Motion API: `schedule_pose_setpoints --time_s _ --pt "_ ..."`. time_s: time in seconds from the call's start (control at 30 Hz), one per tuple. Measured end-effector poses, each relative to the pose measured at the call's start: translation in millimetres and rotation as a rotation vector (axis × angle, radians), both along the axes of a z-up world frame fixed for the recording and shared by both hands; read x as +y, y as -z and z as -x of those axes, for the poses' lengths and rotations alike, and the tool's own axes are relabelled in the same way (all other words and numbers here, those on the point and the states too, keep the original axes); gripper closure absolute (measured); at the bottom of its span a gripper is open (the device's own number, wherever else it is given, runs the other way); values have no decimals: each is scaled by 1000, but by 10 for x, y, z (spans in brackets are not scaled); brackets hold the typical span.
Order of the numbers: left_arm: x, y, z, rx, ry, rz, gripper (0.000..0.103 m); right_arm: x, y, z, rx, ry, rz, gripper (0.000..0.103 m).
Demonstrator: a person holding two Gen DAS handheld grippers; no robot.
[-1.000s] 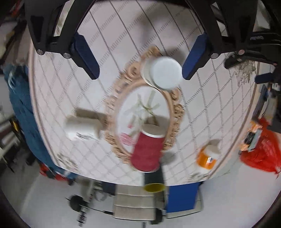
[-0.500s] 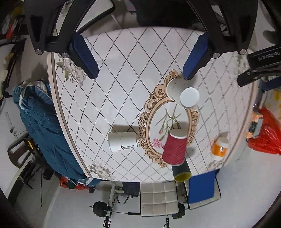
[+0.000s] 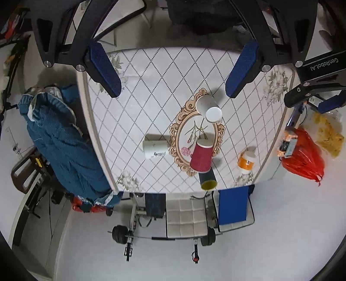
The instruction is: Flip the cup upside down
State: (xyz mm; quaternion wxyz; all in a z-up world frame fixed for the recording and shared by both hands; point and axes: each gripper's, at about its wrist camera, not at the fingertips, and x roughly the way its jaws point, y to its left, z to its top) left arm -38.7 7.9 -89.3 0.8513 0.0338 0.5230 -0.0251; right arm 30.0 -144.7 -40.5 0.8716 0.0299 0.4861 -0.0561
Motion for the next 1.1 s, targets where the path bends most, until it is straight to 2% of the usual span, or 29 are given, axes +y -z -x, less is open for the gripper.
schedule_pose_setpoints --time_s 0.27,0.57,0.77,1.1 --pt "37 -394 344 -54 -9 12 0 57 -606 445 -65 -20 4 4" --pt "31 -677 593 -85 -14 28 0 107 -1061 743 -109 -48 16 4" --pt "53 -752 662 -100 -26 26 0 104 -1201 804 -113 -54 16 4" --pt "63 -769 660 -105 -37 29 0 84 -1201 742 -102 -59 5 4"
